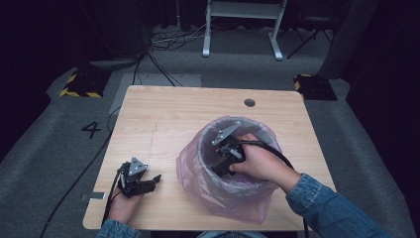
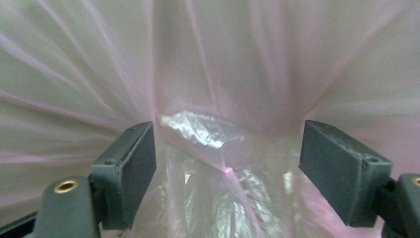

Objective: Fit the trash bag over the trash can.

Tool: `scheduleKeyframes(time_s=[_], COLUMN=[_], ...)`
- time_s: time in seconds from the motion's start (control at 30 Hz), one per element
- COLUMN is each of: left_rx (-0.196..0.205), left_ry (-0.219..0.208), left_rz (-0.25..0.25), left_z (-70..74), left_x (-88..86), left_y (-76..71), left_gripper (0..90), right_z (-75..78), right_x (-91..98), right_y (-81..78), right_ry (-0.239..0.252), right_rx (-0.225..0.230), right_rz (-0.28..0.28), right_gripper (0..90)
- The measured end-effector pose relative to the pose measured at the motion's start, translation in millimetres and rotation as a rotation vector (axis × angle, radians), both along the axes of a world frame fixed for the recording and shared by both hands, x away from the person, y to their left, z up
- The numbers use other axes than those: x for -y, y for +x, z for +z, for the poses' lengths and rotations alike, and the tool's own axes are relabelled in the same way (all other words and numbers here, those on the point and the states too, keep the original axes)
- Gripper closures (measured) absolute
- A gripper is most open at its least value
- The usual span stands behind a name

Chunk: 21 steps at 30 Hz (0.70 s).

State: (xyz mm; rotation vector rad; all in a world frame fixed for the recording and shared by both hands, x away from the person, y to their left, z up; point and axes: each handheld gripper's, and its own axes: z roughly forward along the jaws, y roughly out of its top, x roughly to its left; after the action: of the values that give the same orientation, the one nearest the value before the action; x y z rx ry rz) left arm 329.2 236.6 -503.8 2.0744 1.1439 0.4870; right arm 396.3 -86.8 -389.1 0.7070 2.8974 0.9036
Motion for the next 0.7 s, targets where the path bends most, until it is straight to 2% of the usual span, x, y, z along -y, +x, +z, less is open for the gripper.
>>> scheduleKeyframes(time_s=[0.27, 0.47, 0.7], left_rx=[0.000, 0.000, 0.000], left_ry=[0.001, 0.000, 0.001], left_rz=[0.000, 0.000, 0.000], left_z=[0.0, 0.0, 0.0], left_x=[0.0, 0.0, -0.1], left_y=[0.0, 0.0, 0.0], left_gripper=[34.3, 34.3, 34.3], right_z=[42.3, 67.6, 90.3], right_x=[16.8, 29.7, 56.3], right_y=[0.2, -1.5, -3.8], right_ry=[0.109, 0.156, 0.203], right_rx=[0.076, 0.136, 0.198], right_rz=[-0.031, -0.053, -0.104], right_gripper=[22.5, 22.7, 23.2])
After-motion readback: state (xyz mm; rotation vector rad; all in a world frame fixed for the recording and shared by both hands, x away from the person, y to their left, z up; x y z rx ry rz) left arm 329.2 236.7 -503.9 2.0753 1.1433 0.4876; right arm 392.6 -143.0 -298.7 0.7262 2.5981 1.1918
